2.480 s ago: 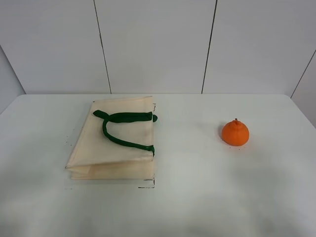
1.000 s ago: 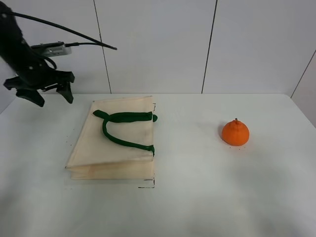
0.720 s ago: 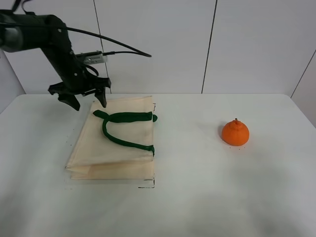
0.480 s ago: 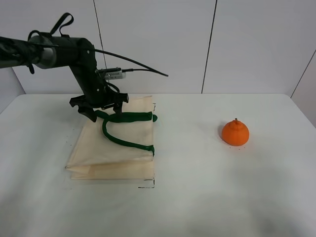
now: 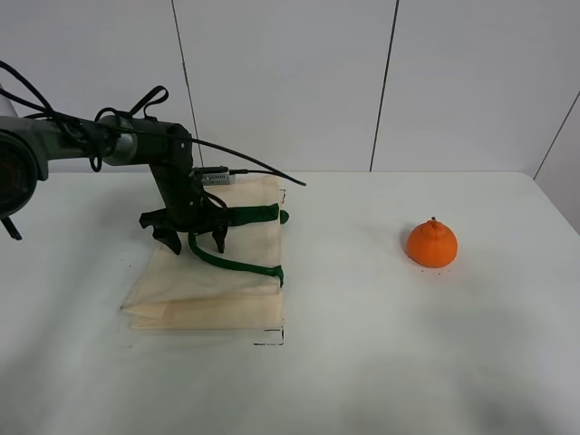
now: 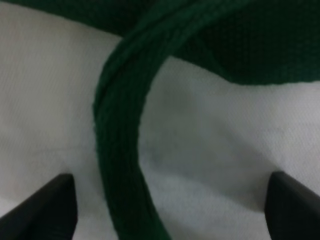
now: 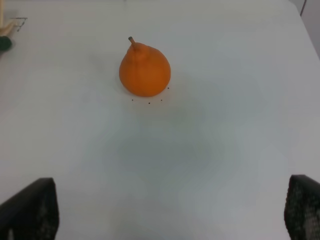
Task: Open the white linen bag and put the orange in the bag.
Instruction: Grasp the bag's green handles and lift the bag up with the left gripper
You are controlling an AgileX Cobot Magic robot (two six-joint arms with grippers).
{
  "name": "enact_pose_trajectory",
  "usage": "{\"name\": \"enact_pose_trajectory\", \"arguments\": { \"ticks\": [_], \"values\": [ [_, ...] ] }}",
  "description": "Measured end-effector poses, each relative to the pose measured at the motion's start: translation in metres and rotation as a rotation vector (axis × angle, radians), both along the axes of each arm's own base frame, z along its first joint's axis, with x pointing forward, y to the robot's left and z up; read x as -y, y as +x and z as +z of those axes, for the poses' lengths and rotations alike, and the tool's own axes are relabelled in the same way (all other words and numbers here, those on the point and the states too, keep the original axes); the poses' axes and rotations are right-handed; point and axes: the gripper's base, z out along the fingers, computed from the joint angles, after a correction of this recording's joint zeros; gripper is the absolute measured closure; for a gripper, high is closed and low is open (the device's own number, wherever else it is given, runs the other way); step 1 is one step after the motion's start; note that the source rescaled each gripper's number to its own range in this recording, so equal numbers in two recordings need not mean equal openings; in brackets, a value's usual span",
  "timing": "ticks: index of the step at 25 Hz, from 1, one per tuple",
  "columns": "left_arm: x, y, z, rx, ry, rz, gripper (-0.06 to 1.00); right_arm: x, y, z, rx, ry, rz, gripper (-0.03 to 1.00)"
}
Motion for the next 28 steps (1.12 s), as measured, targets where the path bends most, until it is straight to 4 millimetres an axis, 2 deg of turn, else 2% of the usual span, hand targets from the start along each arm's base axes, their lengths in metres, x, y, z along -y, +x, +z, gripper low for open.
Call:
{"name": "enact_pose_trajectory", "arguments": {
  "ticks": [2,4,6,9,10,11,14,16,21,28],
  "values": [
    [0.000,0.000,-0.001,-0.005,0.002,0.000,0.00,0.000,0.000,0.000,0.000,0.000,0.000,-0.03],
    [0.000,-0.001,-0.002,-0.013,0.004,0.000,0.13,0.000,0.000,0.000,0.000,0.000,0.000,-0.03],
    [-0.001,-0.001,-0.003,-0.017,0.009,-0.002,0.34,0.000,0.000,0.000,0.000,0.000,0.000,-0.03],
    [-0.001,-0.001,-0.003,-0.018,0.013,0.004,0.79,0.000,0.000,0.000,0.000,0.000,0.000,-0.03],
    [-0.001,-0.001,-0.002,-0.018,0.012,0.015,0.89,0.000,0.000,0.000,0.000,0.000,0.000,-0.03],
    [-0.001,-0.001,0.000,-0.015,0.010,0.025,0.94,0.000,0.000,0.000,0.000,0.000,0.000,-0.03],
    [-0.001,-0.001,0.014,0.009,0.001,0.040,0.94,0.000,0.000,0.000,0.000,0.000,0.000,-0.03],
    [-0.001,-0.002,0.038,0.040,-0.008,0.043,0.94,0.000,0.000,0.000,0.000,0.000,0.000,-0.03],
    [-0.003,-0.008,0.122,0.163,-0.039,0.001,0.94,0.000,0.000,0.000,0.000,0.000,0.000,-0.03],
    [-0.010,-0.037,0.245,0.374,-0.106,-0.072,0.94,0.000,0.000,0.000,0.000,0.000,0.000,-0.03]
  ]
}}
